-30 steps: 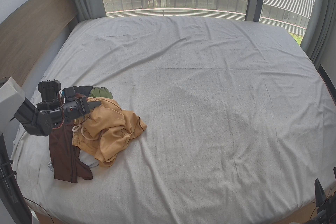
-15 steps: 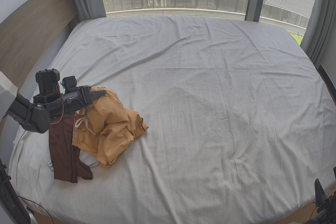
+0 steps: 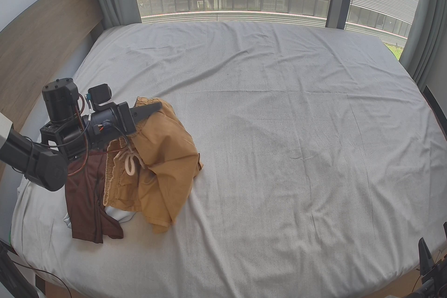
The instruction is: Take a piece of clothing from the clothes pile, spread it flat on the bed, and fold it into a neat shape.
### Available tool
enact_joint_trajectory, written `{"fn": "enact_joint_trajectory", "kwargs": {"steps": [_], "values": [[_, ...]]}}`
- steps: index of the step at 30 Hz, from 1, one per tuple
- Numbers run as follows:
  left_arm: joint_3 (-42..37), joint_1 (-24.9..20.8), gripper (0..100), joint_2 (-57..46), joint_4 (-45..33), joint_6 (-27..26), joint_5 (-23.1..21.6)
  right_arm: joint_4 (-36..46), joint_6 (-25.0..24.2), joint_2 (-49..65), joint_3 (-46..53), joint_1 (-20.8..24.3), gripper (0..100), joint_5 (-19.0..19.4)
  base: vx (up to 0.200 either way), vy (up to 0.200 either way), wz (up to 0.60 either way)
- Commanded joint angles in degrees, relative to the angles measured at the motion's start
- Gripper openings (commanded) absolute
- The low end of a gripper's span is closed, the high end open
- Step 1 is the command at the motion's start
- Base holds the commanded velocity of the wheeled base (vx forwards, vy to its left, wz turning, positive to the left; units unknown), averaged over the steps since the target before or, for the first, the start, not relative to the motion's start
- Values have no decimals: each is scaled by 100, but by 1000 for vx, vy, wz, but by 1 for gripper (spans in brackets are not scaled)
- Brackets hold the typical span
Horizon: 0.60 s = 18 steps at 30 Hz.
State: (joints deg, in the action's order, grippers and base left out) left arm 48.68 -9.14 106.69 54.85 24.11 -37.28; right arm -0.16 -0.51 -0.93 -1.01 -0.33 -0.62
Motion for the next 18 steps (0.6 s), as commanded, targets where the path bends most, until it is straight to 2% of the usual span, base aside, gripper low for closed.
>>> {"fn": "enact_joint_trajectory", "kwargs": {"steps": [1, 6, 13, 18], "values": [[-86, -158, 0, -43, 26, 32, 28, -2, -2, 49, 101, -2, 100, 1, 0, 0, 0], [-34, -184, 0, -61, 53, 340, 45, -2, -2, 49, 101, -2, 100, 1, 0, 0, 0], [-16, -246, 0, -70, 70, 366, 28, -2, -19, 49, 101, -2, 100, 1, 0, 0, 0], [89, -510, 0, -78, 316, 507, 1, -2, -28, 49, 101, -2, 100, 1, 0, 0, 0]]}}
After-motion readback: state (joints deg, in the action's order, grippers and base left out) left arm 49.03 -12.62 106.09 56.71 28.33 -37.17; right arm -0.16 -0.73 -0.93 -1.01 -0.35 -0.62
